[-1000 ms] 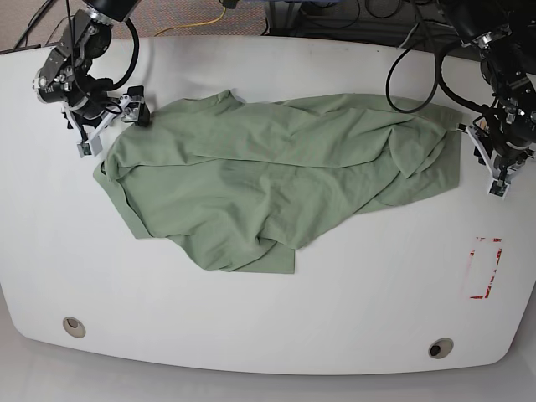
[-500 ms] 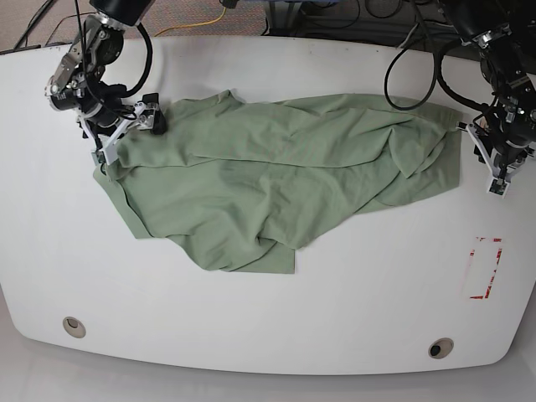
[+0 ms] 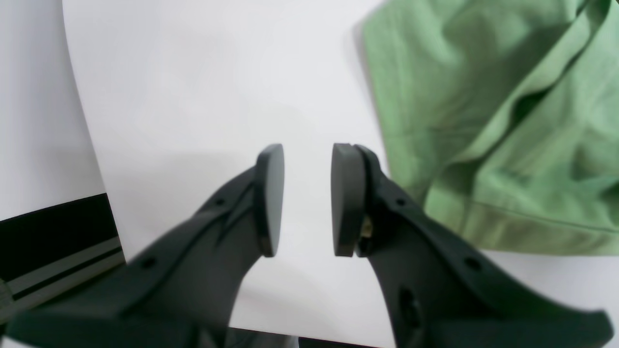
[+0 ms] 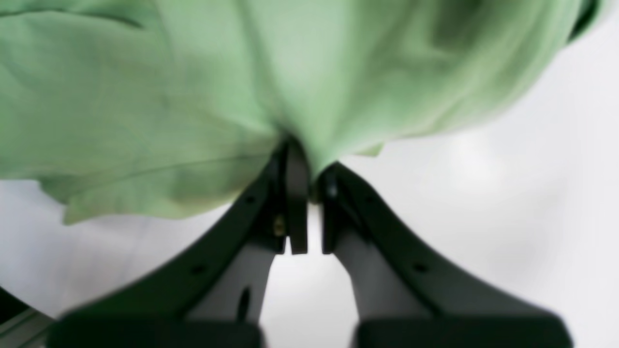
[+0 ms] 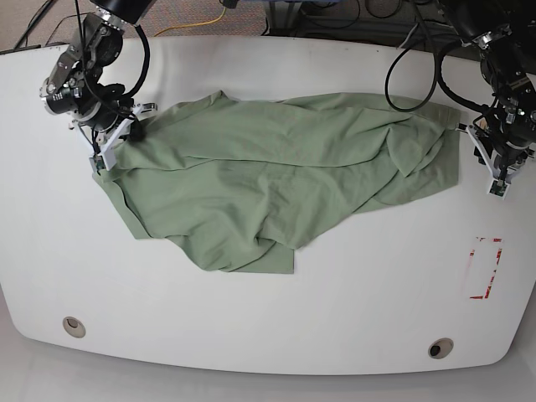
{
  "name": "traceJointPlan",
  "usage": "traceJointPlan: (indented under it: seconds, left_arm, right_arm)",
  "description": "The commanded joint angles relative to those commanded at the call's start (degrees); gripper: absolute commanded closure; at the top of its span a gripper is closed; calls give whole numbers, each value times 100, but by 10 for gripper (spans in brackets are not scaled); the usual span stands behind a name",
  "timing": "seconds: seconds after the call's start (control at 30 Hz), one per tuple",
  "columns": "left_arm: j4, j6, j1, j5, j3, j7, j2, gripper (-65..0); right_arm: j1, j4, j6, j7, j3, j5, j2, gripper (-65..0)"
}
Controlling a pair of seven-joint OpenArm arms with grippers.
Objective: Layout the t-shirt on the table in an organized manner, then fold the t-shirt properly
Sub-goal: 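Move the right gripper along the shirt edge and pinch the fabric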
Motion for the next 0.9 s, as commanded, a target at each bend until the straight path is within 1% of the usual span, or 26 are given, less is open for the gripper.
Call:
traceJointPlan:
  seconds: [0.07, 0.2, 0.3, 0.43, 0.57, 0.67, 0.73, 0.77, 0.8, 0.87, 0.9]
  left_arm:
    - [0, 0, 0, 0, 9, 0, 0, -158]
    - [0, 0, 0, 9, 9, 0, 0, -158]
    - [0, 0, 0, 9, 9, 0, 0, -158]
    - [0, 0, 0, 18, 9, 0, 0, -158]
    - [0, 0, 0, 18, 9, 0, -9, -158]
    - [0, 0, 9, 18, 9, 0, -18, -158]
    - [0, 0, 26, 18, 9, 0, -18, -158]
    - [0, 0, 26, 18, 9, 0, -18, -158]
    - [0, 0, 26, 18, 9, 0, -18, -158]
    - [0, 0, 26, 18, 9, 0, -18, -158]
    - [0, 0, 26, 18, 9, 0, -18, -158]
  right_arm:
    - [202, 211, 0, -141, -18, 0, -79, -24]
    - [554, 202, 0, -149, -220, -26, -114, -24]
    - [870, 35, 0, -149, -554, -35, -123, -24]
    - [1196, -220, 0, -141, -862, -35, -167, -25]
    - [1547, -668, -163, -18, -1169, -35, -290, -44]
    - [1732, -1055, -286, 202, -1371, -35, -299, -140]
    - [1881, -1415, -435, 413, -1600, -35, -290, -265]
    - [1908, -1486, -462, 448, -1635, -35, -281, -289]
    - [1952, -1609, -549, 527, -1714, -35, -281, -346]
    - [1960, -1679, -637, 571, -1749, -35, -273, -411]
    - [1960, -1635, -655, 571, -1749, -26, -220, -445]
